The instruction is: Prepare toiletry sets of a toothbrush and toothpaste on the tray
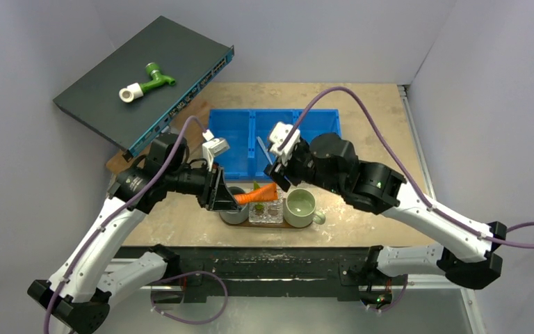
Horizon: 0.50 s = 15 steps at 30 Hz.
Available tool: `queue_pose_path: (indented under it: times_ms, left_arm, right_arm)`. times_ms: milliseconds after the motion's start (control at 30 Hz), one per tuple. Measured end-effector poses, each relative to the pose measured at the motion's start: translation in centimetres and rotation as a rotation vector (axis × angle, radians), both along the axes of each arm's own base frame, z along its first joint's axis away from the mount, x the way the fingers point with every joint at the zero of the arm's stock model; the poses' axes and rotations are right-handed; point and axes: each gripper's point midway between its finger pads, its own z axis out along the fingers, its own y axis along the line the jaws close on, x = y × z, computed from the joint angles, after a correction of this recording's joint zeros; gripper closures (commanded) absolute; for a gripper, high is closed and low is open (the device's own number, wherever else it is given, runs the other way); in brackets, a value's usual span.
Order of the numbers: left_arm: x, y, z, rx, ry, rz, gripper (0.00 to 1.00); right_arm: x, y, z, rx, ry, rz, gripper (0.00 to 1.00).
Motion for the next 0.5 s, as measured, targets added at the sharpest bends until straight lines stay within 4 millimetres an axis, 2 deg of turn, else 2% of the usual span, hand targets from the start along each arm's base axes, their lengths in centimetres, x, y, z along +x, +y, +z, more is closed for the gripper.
queue_pose_path:
  times_ms: [100, 200, 367, 500]
  left_arm:
    - [0.4, 0.2, 0.4, -0.002, -0.047, 0.031, 1.00]
    - [0.9, 0.4, 0.5, 0.003, -0.069, 0.060, 1.00]
    - [2.0, 0.7, 0.8, 0.004, -0.098, 0.122, 1.00]
    - [2.3, 0.9, 1.6, -0.028, -0.131, 0.164, 1.00]
  right_arm:
    - [2.4, -1.2, -0.3, 0.048, 0.072, -0.084, 0.31]
    - [3.6, -1.8, -0.1, 0.128, 0.137, -0.118, 0.30]
    - [4.6, -2.6, -0.6, 0.263, 0.261, -0.124, 0.31]
    - [4.7, -2.6, -1.3, 0.370, 0.380, -0.086, 0.31]
